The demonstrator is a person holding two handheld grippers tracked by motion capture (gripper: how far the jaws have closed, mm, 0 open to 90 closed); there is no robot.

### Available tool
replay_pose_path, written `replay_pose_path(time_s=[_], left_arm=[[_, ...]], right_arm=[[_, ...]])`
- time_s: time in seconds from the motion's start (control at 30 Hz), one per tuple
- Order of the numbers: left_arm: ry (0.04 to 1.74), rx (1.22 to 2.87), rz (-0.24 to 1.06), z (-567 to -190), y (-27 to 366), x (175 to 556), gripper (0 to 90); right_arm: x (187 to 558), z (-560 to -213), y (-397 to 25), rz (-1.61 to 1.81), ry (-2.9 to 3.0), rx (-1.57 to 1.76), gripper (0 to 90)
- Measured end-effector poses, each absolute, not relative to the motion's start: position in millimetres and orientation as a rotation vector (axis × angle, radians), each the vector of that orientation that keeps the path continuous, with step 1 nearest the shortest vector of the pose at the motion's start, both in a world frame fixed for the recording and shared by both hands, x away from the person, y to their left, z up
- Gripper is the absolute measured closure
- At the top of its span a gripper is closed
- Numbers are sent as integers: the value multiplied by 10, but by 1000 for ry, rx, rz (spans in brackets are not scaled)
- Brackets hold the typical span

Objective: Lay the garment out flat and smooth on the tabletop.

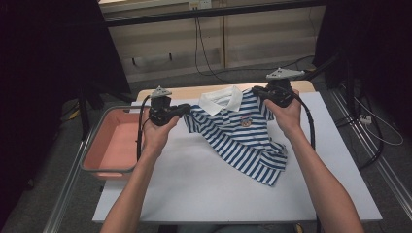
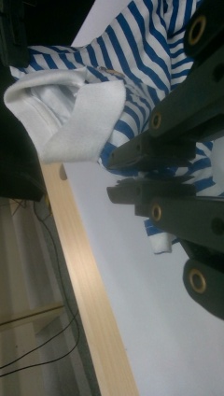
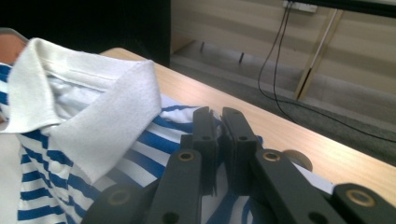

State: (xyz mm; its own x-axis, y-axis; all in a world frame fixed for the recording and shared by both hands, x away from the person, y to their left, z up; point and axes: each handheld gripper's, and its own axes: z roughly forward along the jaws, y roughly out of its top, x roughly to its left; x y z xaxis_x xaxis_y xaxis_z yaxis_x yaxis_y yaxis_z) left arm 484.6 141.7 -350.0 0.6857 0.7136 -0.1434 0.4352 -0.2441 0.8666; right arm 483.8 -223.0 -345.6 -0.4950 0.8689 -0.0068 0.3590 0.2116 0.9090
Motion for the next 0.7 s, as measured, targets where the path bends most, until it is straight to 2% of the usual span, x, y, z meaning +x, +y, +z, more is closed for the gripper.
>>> replay_pose_path(time_s=[0.23, 0.3, 0.37, 0.4, 0.47, 0.6, 0.7], left_arm=[[928, 1894, 352, -3619, 1328, 4941, 816], [952, 1903, 366, -3663, 1316, 4960, 709], [963, 1915, 380, -3705, 1306, 4967, 580], [961, 1923, 380, -3723, 1298, 4959, 550], [961, 1935, 383, -3759, 1285, 4931, 479], [968, 1938, 367, -3850, 1301, 4852, 369], [973, 1949, 356, -3928, 1331, 4764, 287]], right_arm=[[4972, -3578, -2232, 1204, 1967, 1156, 842], [5006, -3632, -2230, 1192, 1975, 1167, 806], [5028, -3680, -2229, 1172, 1968, 1189, 663], [5035, -3698, -2230, 1170, 1965, 1198, 594], [5034, -3723, -2233, 1155, 1982, 1204, 514], [4966, -3769, -2277, 1151, 1976, 1224, 440], [4890, -3829, -2342, 1150, 1991, 1235, 433]])
